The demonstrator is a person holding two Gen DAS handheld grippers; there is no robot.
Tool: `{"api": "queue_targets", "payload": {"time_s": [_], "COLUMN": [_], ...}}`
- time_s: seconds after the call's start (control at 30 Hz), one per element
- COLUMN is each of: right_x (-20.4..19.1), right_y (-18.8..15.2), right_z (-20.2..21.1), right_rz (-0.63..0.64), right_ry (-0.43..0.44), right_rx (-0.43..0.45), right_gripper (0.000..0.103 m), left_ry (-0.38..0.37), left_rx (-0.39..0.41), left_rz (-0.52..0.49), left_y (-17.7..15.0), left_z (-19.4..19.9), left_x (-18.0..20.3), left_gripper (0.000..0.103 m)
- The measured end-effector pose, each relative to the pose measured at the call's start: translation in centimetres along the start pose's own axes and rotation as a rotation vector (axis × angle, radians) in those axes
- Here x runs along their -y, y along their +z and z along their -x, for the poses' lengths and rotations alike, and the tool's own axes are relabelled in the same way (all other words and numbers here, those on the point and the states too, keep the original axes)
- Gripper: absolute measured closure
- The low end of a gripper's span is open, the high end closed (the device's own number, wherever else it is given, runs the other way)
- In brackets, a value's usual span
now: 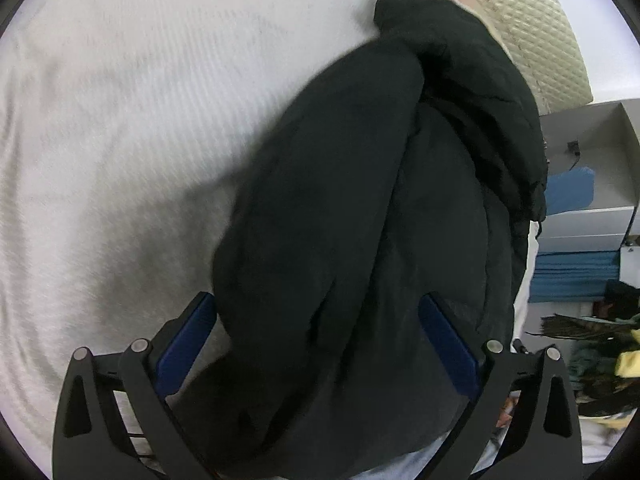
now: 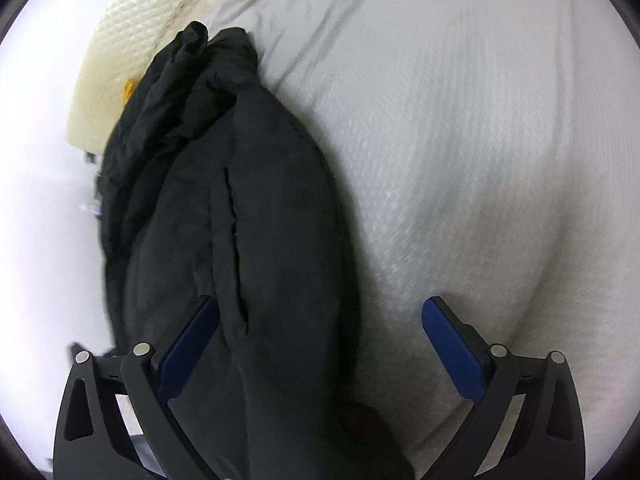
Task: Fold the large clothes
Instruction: 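Lower both grippers onto the jacket hem and close them on it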
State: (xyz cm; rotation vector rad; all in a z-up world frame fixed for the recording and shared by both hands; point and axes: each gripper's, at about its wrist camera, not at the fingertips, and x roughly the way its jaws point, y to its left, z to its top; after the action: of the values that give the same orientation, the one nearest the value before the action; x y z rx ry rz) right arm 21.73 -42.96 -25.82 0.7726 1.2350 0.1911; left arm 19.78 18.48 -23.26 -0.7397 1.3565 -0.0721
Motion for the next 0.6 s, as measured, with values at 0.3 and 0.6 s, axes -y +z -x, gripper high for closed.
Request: {"api": "queue_targets", "payload": {"time_s": [0.3,0.6], "right_x": [-3.0,-1.4], "right_y": [-1.0,-0.6], "right_z": [0.7,-1.8], "right_rz": [0.107,0.030], "right_ry": [0.182,0.257], "right_rx": [-0.009,-0.119], "right_gripper": [0.032,0.030], "left_ry": [-0.063,-0.033], "left_rx": [-0.088,-0.131], "left_rz": [-0.064,-0.061], "left_y": [-0.6,0.0], "left_z": [-2.0,-3.8], "left_x": [1.7,1.5], "left_gripper": [0.014,0.014]}}
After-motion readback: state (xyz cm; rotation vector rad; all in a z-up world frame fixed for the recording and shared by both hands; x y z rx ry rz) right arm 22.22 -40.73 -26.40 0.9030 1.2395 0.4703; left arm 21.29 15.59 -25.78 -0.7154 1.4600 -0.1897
